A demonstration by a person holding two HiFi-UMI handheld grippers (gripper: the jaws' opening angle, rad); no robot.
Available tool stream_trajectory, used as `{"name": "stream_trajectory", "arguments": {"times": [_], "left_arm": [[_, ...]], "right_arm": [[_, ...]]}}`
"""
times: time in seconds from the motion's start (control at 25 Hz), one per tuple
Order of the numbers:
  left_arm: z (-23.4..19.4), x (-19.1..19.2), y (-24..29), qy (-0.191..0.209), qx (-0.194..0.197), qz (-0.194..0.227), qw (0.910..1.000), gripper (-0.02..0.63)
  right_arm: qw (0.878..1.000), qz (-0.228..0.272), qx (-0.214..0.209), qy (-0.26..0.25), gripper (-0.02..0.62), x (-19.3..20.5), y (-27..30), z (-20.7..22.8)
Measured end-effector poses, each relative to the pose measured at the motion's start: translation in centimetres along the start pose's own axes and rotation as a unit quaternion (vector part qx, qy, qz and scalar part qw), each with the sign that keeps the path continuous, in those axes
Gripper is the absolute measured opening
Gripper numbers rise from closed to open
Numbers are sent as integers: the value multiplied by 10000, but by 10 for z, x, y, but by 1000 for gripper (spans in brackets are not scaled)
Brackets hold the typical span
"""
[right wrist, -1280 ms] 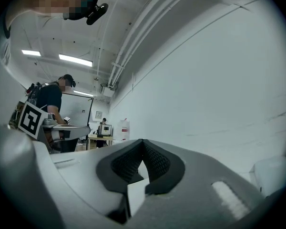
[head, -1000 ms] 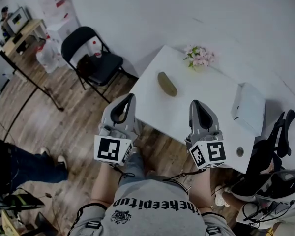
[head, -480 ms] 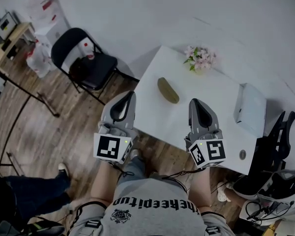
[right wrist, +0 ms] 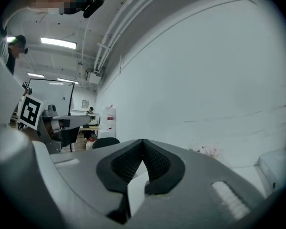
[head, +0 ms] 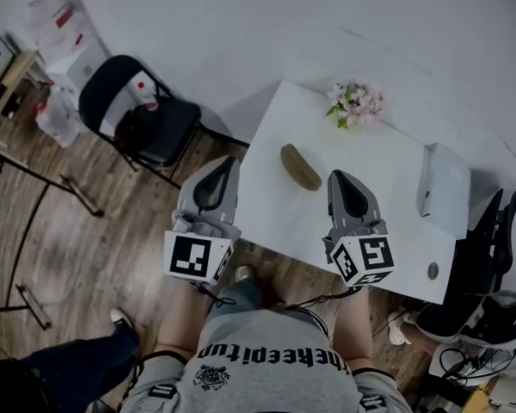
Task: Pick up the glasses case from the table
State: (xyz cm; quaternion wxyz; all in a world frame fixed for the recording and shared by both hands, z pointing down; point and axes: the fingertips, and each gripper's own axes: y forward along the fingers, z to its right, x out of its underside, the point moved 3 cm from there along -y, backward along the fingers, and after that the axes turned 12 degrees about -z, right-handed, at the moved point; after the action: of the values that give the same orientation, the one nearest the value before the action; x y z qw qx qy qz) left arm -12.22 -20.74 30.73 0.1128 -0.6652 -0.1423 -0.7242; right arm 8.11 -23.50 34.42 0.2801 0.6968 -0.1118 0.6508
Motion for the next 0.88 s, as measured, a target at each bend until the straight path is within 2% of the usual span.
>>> {"name": "stream_trajectory", "arguments": {"times": [0.4, 0.88], "left_arm": [[-28, 9, 32, -31, 388, -80, 9992, 20], [-45, 33, 67, -85, 804, -347, 9961, 20]], "right_arm": [[9962, -863, 83, 50, 3, 30, 46, 1], [9829, -1817, 195, 227, 22, 82, 83, 13]]}}
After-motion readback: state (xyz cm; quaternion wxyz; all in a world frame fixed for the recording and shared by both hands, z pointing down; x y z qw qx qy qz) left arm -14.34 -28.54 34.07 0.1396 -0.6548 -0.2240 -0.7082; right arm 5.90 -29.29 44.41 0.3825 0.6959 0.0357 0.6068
